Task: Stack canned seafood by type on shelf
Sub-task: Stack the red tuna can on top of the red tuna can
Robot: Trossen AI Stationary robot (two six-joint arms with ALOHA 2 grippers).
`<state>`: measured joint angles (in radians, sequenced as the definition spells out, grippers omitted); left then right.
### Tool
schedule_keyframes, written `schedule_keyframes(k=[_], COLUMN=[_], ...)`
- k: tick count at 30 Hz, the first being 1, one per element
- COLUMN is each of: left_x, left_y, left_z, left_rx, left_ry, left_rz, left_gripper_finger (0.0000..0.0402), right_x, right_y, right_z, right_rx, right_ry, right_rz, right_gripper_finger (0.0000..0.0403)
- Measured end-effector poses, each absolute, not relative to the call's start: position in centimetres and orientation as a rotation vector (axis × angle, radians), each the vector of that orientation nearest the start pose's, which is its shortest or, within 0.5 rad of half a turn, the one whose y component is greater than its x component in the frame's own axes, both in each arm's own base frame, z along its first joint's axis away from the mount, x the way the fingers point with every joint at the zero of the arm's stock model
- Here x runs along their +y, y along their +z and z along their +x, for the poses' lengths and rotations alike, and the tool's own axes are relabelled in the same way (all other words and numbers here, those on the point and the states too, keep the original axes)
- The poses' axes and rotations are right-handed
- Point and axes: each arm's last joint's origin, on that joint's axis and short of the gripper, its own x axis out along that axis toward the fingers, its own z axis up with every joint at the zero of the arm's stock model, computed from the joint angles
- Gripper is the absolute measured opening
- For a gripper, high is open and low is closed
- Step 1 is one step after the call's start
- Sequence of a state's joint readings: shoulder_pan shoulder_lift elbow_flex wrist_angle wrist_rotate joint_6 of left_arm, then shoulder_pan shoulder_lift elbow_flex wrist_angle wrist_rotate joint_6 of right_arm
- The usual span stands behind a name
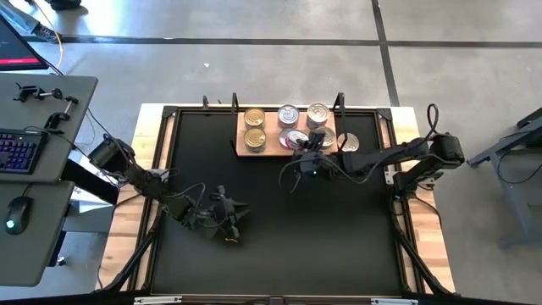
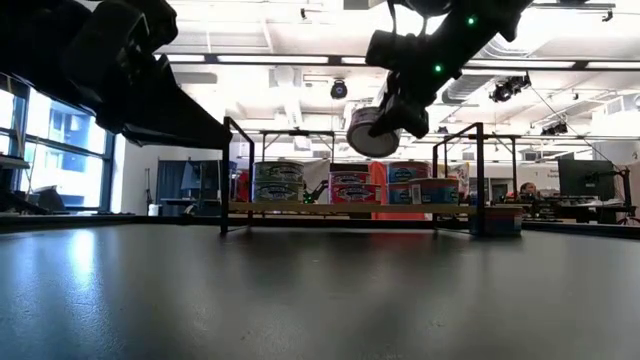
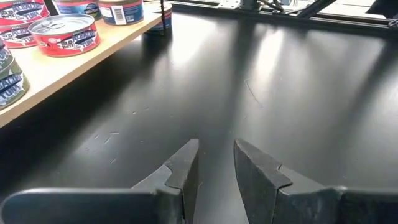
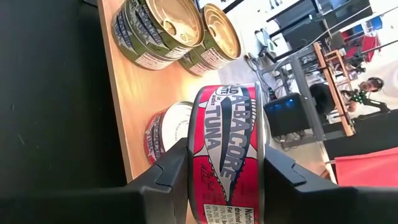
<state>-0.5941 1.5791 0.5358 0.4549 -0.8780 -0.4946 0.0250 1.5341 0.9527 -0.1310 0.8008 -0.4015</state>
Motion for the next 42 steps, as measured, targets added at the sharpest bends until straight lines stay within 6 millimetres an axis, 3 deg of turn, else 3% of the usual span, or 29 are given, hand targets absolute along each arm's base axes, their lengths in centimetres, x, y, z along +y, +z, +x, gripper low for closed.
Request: schedule_keyframes(k=[13, 21, 35, 42], left_x=[-13.6, -14.0, -13.8, -13.9], left_y=[13.9, 13.9, 14.0, 14.4], left_z=[23.4, 23.1, 23.4, 23.5], left_rx=[0.352, 0.349, 0.337, 0.308], left_ry=[0.355, 0.337, 0.352, 0.343], left_rz=[-0.088, -0.088, -0.100, -0.121], left_gripper_finger=[0.0090, 0.0090, 0.0090, 0.0090], right_x=[-1.1, -1.1, -6.3, -6.9], right_y=[20.0, 20.3, 19.6, 18.6], right_z=[32.8, 33.3, 33.6, 33.4], right_rx=[0.884, 0.859, 0.924, 0.977], right_ry=[-0.479, -0.481, -0.406, -0.369], right_rz=[-0.741, -0.830, -0.909, -0.894], right_gripper_finger=[0.0116, 0.0116, 0.0116, 0.0116])
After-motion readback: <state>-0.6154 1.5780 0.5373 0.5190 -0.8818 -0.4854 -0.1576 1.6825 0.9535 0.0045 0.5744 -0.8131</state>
